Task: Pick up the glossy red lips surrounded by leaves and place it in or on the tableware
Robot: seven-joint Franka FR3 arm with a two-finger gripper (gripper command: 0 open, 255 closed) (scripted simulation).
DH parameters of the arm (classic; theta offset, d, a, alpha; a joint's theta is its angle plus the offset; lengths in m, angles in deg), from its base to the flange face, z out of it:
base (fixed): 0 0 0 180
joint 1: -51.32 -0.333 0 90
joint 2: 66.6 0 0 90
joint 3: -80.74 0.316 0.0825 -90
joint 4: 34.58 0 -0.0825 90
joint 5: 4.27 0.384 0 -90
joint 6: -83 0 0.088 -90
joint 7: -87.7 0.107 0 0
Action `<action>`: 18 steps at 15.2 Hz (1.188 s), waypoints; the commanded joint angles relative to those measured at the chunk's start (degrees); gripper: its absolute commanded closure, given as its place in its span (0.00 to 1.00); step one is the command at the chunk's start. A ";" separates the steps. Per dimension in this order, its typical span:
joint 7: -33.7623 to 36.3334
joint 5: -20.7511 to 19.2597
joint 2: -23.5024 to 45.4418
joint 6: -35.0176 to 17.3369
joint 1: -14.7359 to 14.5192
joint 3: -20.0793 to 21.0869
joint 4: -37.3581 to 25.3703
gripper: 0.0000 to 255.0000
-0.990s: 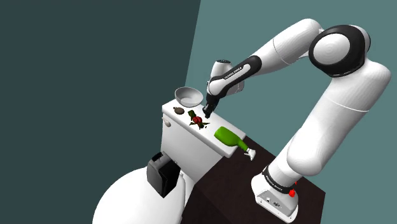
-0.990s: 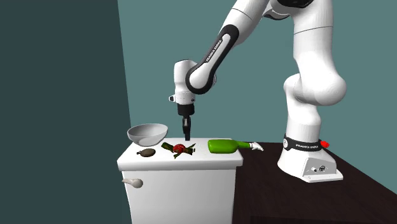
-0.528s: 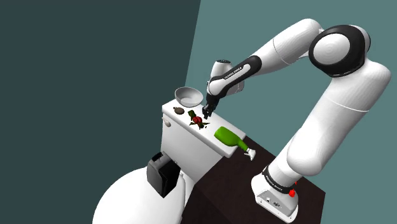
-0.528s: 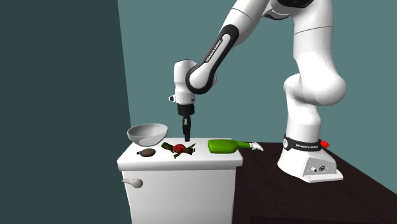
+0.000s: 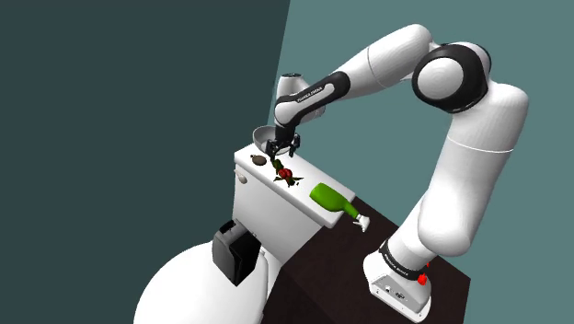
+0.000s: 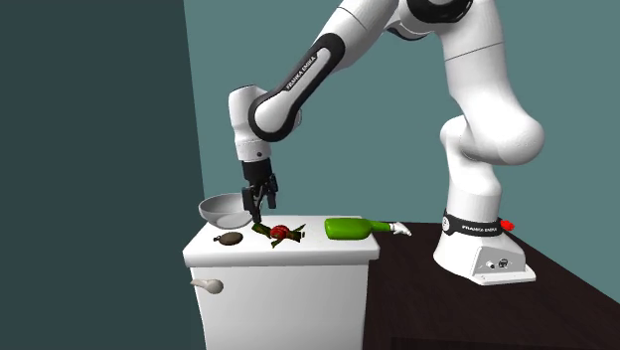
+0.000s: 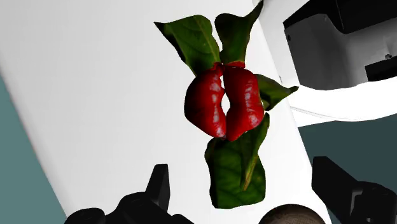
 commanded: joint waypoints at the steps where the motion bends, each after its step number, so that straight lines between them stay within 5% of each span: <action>1: 2.02 0.21 1.78 0.73 -0.31 -0.08 -1.93 0.00; 15: 1.68 0.70 4.91 -3.78 -0.07 0.12 -0.53 0.00; 16: 1.68 0.70 4.91 -3.78 -0.07 0.12 -0.53 1.00; 18: 1.68 0.70 4.91 -3.78 -0.07 0.12 -0.53 1.00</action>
